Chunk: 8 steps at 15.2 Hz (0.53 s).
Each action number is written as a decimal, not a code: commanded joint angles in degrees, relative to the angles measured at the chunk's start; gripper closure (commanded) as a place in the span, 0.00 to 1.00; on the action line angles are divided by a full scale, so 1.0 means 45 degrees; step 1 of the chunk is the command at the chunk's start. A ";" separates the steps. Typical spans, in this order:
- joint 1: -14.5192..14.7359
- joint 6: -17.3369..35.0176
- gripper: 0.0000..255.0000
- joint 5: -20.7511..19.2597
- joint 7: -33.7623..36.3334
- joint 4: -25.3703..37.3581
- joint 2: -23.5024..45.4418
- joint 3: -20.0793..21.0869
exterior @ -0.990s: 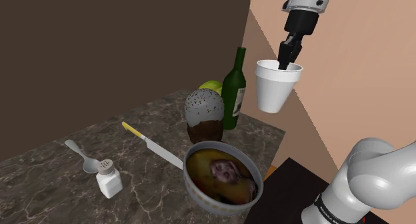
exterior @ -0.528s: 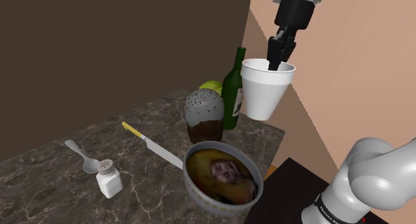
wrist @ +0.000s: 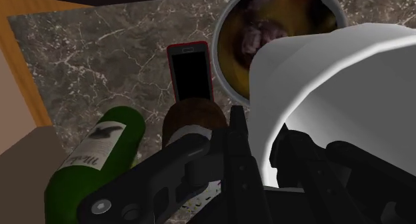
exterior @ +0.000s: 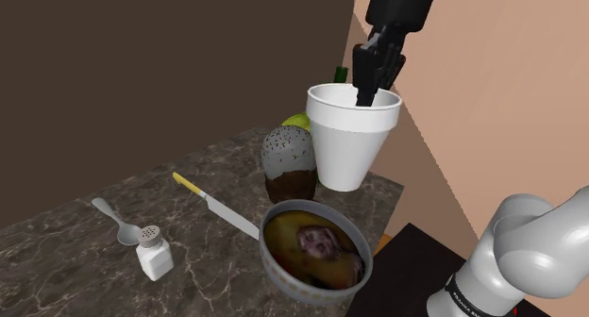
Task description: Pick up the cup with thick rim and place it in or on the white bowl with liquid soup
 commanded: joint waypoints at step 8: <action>0.0170 0.1003 1.00 0.0275 0.1006 -0.0398 0.0321 0.1064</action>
